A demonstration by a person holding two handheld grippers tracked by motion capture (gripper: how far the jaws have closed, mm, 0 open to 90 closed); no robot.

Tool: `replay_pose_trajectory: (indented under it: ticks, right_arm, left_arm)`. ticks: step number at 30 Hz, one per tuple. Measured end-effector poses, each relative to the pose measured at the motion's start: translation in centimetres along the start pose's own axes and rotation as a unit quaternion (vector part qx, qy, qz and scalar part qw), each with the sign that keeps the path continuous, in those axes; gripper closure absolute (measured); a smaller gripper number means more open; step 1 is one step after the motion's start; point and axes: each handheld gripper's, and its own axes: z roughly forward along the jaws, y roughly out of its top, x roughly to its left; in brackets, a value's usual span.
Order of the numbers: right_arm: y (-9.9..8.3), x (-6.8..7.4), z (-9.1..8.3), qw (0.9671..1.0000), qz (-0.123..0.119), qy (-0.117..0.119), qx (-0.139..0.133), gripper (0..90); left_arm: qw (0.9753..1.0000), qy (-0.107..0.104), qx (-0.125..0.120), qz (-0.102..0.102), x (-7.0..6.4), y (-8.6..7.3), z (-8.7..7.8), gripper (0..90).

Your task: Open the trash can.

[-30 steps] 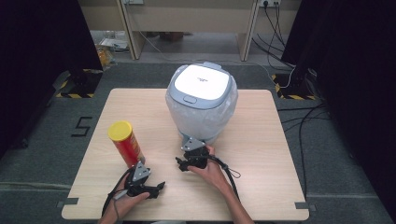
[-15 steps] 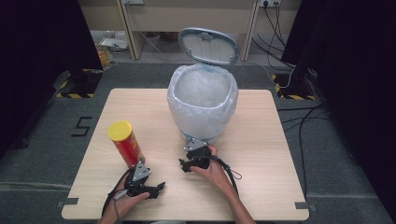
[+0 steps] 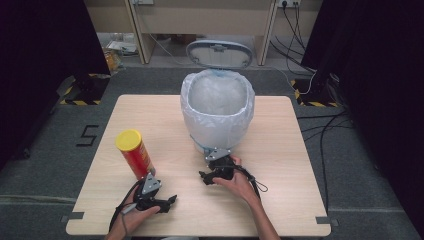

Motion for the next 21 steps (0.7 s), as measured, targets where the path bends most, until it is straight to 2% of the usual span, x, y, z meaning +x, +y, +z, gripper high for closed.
replay_pose_trajectory:
  ticks: [3, 4, 13, 16, 21]
  right_arm:
    - [-0.15, -0.32, -0.11, 0.9999, -0.015, 0.000, -0.007, 16.6]
    - [-0.21, -0.17, -0.20, 1.0000, 0.001, 0.002, -0.003, 16.6]
    - [-0.30, -0.12, -0.19, 1.0000, -0.003, 0.000, -0.005, 16.6]
    - [-0.31, -0.08, -0.20, 1.0000, 0.002, 0.001, -0.004, 16.5]
    - [-0.29, 0.03, -0.14, 0.9999, -0.008, -0.006, -0.003, 16.6]
  left_arm:
    - [1.0000, 0.000, 0.000, 0.000, 0.00, 0.00, 0.00, 15.9]
    - [1.0000, 0.000, 0.000, 0.000, 0.00, 0.00, 0.00, 15.9]
    - [1.0000, 0.000, 0.000, 0.000, -0.01, 0.00, 0.00, 15.8]
    - [1.0000, -0.001, 0.001, 0.001, 0.00, 0.00, 0.00, 15.4]
    - [1.0000, -0.004, 0.002, 0.005, 0.13, -0.21, -0.29, 15.2]
